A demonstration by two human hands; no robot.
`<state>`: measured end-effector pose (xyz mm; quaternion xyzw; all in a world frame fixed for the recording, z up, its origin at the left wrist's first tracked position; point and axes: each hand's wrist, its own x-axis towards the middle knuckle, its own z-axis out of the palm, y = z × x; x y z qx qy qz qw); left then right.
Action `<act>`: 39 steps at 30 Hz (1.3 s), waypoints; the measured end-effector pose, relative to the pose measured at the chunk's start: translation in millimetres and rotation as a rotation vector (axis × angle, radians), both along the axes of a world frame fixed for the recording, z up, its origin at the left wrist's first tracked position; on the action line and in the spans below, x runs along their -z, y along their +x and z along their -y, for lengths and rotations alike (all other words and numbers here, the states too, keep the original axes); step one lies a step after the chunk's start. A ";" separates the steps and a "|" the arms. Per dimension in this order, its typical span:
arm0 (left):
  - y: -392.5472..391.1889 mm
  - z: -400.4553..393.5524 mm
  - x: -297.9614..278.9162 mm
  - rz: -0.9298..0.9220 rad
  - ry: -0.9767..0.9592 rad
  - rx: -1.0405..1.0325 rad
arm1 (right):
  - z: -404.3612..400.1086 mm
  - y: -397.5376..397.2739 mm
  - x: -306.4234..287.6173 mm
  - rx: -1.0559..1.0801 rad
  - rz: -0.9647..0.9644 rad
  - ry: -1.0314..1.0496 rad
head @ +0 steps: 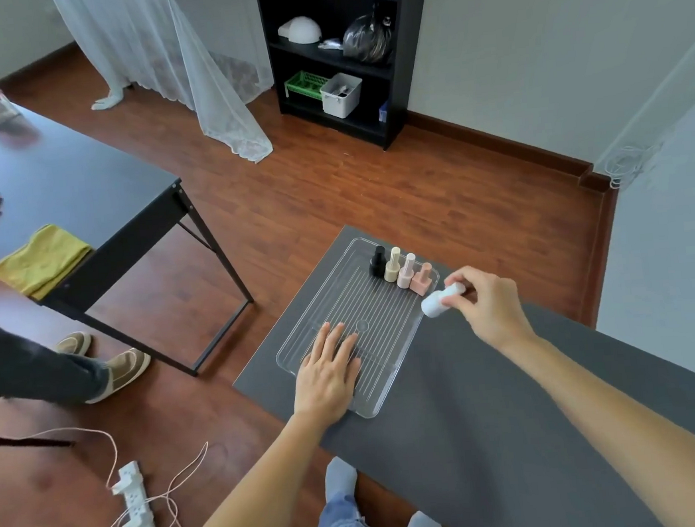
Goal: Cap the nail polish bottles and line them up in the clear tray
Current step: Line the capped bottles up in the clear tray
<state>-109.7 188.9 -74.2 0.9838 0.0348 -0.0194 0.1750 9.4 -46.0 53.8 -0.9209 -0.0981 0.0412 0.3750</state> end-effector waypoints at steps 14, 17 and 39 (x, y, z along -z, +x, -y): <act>-0.7 -1.4 9.6 0.101 -0.015 0.005 | -138.3 95.1 36.9 -0.231 0.035 -0.365; -0.5 -1.7 12.3 0.121 -0.009 0.014 | -145.6 102.4 49.8 -0.210 0.103 -0.464; 0.0 -4.1 4.9 -0.024 0.012 0.037 | -82.4 89.2 29.3 -0.084 0.452 -0.469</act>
